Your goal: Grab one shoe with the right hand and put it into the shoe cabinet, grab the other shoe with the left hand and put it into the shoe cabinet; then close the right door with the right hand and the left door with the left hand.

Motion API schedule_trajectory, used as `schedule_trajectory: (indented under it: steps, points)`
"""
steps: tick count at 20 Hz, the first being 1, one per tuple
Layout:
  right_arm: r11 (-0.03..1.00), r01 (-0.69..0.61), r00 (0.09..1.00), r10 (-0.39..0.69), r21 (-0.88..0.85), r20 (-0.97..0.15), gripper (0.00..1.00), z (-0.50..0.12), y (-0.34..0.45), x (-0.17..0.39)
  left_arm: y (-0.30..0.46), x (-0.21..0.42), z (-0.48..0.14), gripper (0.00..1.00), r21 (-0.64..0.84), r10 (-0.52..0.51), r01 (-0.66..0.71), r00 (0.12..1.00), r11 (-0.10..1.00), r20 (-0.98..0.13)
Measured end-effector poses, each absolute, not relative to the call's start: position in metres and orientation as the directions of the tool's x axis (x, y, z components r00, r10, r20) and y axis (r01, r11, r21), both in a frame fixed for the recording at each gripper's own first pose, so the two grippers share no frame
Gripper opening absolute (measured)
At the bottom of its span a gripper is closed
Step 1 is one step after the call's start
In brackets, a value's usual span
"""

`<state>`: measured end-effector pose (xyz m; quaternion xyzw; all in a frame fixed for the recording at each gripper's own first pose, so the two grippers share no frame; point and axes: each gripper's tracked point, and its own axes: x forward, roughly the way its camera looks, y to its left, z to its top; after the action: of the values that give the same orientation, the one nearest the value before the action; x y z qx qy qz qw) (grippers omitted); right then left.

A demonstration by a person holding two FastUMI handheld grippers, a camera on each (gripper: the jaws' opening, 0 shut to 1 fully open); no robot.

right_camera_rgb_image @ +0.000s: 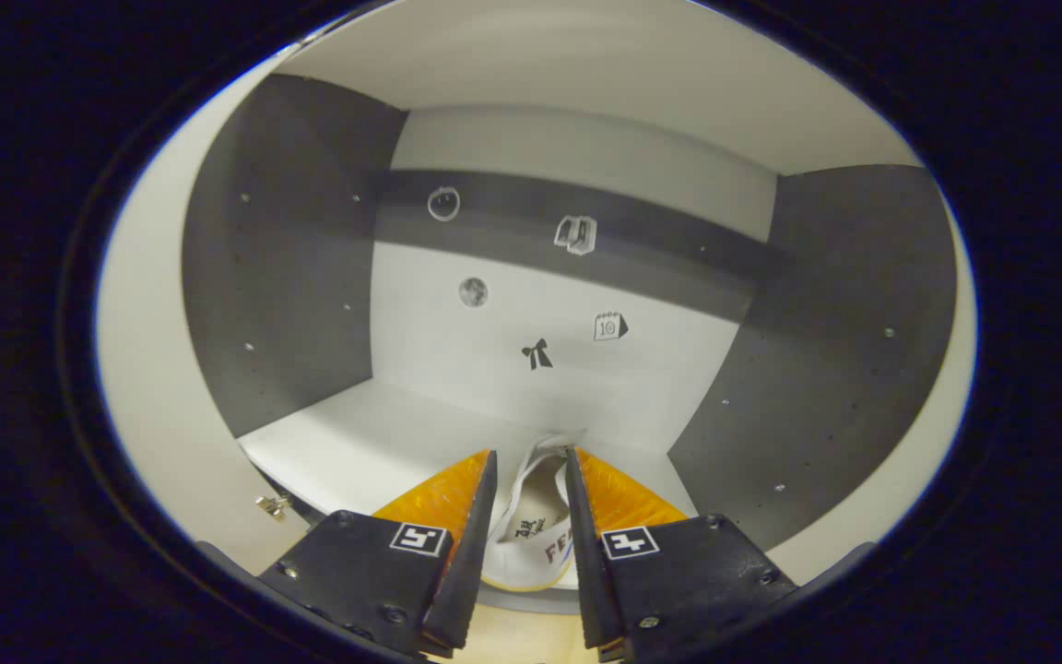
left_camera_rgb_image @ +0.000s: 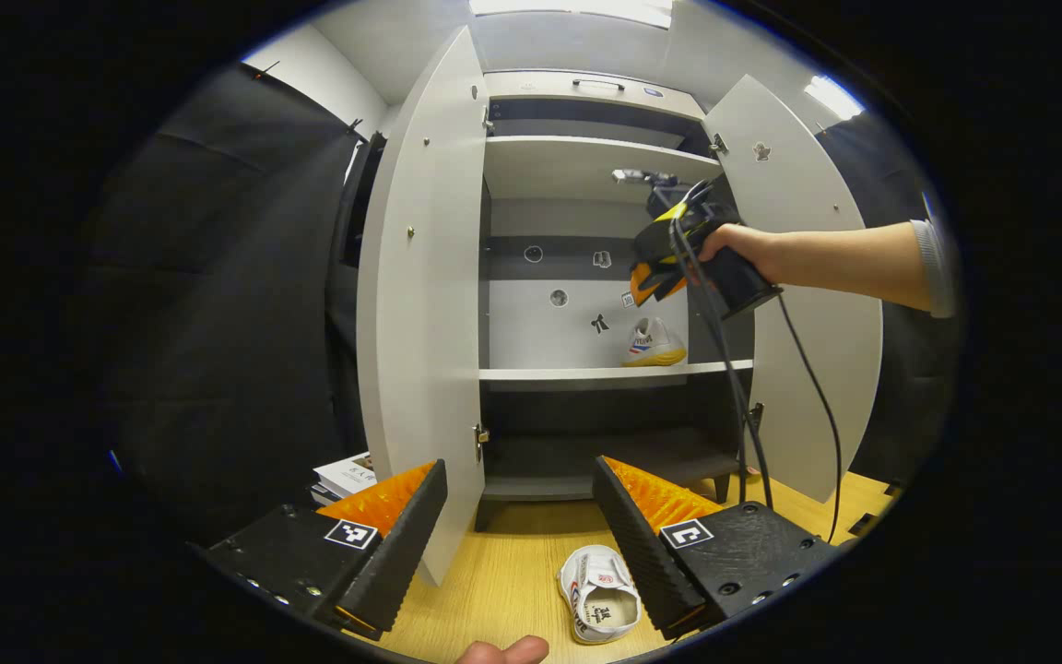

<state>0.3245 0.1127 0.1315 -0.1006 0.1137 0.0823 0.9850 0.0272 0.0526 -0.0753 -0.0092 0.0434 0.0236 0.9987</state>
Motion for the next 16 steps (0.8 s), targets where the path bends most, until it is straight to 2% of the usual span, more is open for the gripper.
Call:
schedule_trajectory:
  steps: [3, 5, 6, 7, 8, 9, 10, 11, 13, 16]
  points:
    - [0.974, -0.130, 0.989, 0.113, -0.185, -0.097, 0.48, 0.142, 0.088, 0.270, 0.048, 0.029, -0.076, 0.95, -0.022, 0.031, -0.033, 0.995, 0.999, -0.091]
    - [0.978, -0.106, 0.994, 0.103, -0.178, -0.029, 0.49, 0.128, 0.077, 0.231, 0.045, 0.028, -0.078, 0.96, -0.023, 0.023, -0.025, 0.995, 0.999, -0.093]
    - [0.981, -0.108, 0.994, 0.109, -0.161, -0.002, 0.53, 0.118, 0.076, 0.212, 0.045, 0.028, -0.078, 0.96, -0.022, 0.024, -0.026, 0.996, 0.999, -0.091]
    - [0.984, -0.113, 0.993, 0.117, -0.138, 0.019, 0.50, 0.105, 0.074, 0.193, 0.044, 0.027, -0.079, 0.96, -0.020, 0.026, -0.028, 0.995, 0.999, -0.091]
    - [0.986, -0.122, 0.991, 0.126, -0.109, 0.032, 0.51, 0.092, 0.072, 0.175, 0.042, 0.026, -0.080, 0.95, -0.019, 0.027, -0.029, 0.995, 0.999, -0.094]
    - [0.988, -0.126, 0.991, 0.130, -0.085, 0.043, 0.55, 0.079, 0.070, 0.155, 0.041, 0.025, -0.081, 0.95, -0.018, 0.026, -0.028, 0.995, 0.999, -0.097]
    - [0.990, -0.120, 0.990, 0.124, -0.072, 0.063, 0.54, 0.069, 0.066, 0.139, 0.039, 0.023, -0.083, 0.95, -0.016, 0.028, -0.030, 0.995, 0.999, -0.097]
    - [0.992, -0.105, 0.990, 0.112, -0.074, 0.091, 0.58, 0.061, 0.059, 0.122, 0.038, 0.022, -0.084, 0.96, -0.014, 0.030, -0.031, 0.995, 0.999, -0.100]
    - [0.992, -0.074, 0.986, 0.089, -0.105, 0.142, 0.67, 0.047, 0.051, 0.094, 0.033, 0.019, -0.093, 0.95, -0.011, 0.027, -0.028, 0.993, 1.000, -0.118]
    - [0.988, -0.042, 0.985, 0.066, -0.151, 0.159, 0.73, 0.021, 0.041, 0.045, 0.019, 0.014, -0.108, 0.96, -0.015, -0.001, -0.002, 0.987, 1.000, -0.158]
